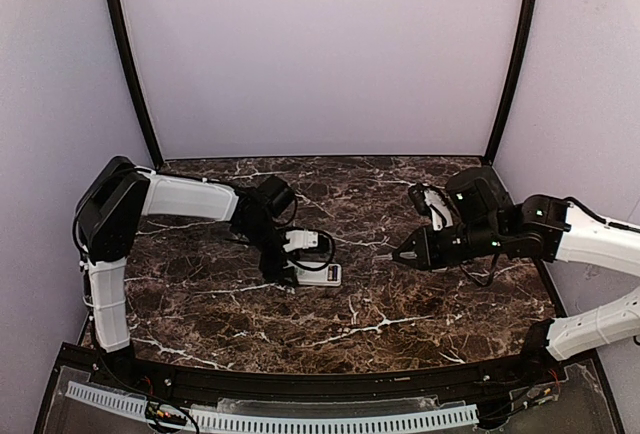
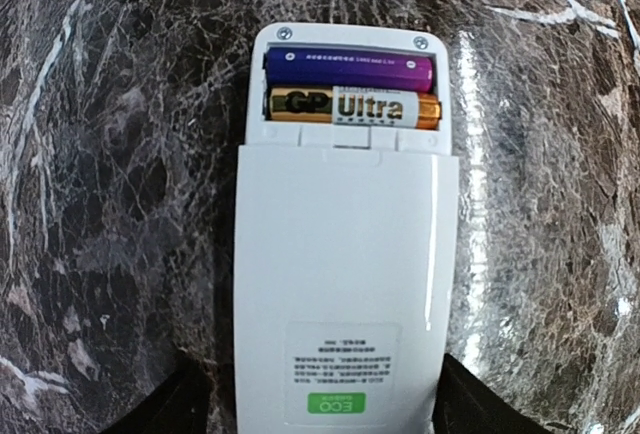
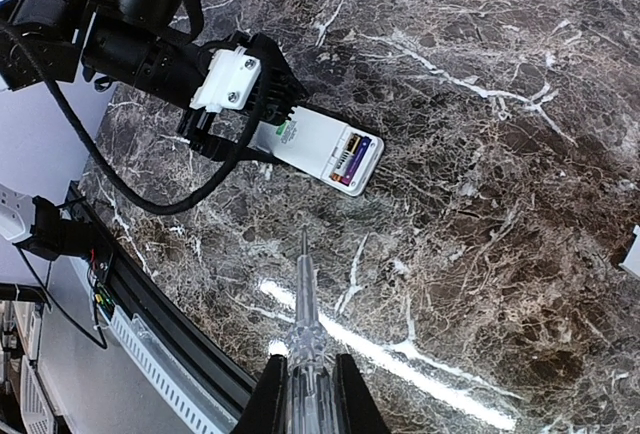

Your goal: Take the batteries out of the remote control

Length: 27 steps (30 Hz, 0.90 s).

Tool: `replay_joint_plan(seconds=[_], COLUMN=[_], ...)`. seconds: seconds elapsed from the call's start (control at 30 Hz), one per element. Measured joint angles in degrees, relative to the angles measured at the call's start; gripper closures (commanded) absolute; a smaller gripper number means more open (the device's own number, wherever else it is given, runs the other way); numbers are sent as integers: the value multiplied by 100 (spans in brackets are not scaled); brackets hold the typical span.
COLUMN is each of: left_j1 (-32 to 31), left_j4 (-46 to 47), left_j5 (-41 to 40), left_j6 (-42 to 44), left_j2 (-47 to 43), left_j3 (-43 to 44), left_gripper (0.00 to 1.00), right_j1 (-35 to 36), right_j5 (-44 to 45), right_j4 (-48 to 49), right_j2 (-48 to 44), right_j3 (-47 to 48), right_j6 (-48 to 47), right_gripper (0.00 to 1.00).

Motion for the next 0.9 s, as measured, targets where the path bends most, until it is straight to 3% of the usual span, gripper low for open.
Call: replay_joint_plan(seconds=[0.17, 0.3, 0.57, 0.9], left_j1=[-11, -22, -225, -920], left_j4=[-61, -92, 179, 911], left_j5=[24, 26, -354, -1147], left_j6=[96, 122, -295, -643], left_j2=[105, 114, -160, -2105], left_j3=[151, 177, -164, -1753], left_gripper=[60, 74, 84, 93], right_j1=[0, 0, 0, 0], right_j5=[24, 42, 103, 203], right_j4=[-37, -61, -76, -221], right_j2=[13, 13, 13, 13], right_j3=[28, 28, 31, 142], right_j6=[-24, -28, -31, -365], right_gripper=[100, 100, 100, 100])
